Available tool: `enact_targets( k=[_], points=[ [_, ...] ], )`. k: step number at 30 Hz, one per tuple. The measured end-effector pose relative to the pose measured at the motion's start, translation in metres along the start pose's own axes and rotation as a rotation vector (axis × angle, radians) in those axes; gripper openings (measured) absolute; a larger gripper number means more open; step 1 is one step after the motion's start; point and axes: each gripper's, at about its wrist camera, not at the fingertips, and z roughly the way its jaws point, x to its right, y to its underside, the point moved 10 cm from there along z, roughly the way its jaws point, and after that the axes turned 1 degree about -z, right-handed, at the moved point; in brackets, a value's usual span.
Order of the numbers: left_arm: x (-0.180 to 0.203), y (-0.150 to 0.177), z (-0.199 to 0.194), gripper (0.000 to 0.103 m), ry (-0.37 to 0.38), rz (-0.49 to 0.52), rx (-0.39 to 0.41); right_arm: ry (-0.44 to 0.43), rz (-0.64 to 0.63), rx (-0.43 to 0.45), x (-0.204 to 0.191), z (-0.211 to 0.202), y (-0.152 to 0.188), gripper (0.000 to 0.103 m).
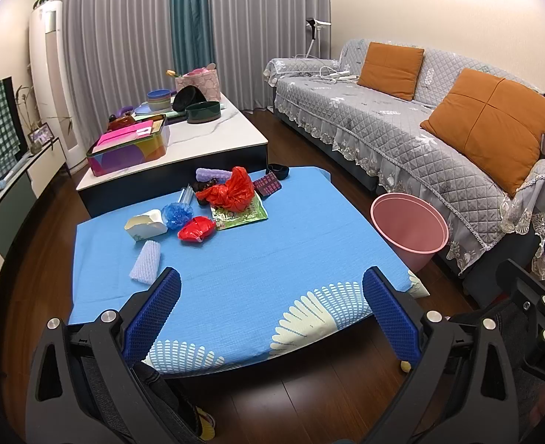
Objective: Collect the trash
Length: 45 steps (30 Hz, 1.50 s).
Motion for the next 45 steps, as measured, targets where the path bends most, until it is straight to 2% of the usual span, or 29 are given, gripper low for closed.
enact_targets(
  k=[45],
  points=[
    [-0.0034, -0.0007, -0.003, 0.096, 0.014, -0.011, -0.014, -0.007, -0.005, -0.001, 0.0019, 0.0027, 0.0024, 0.098]
  ],
)
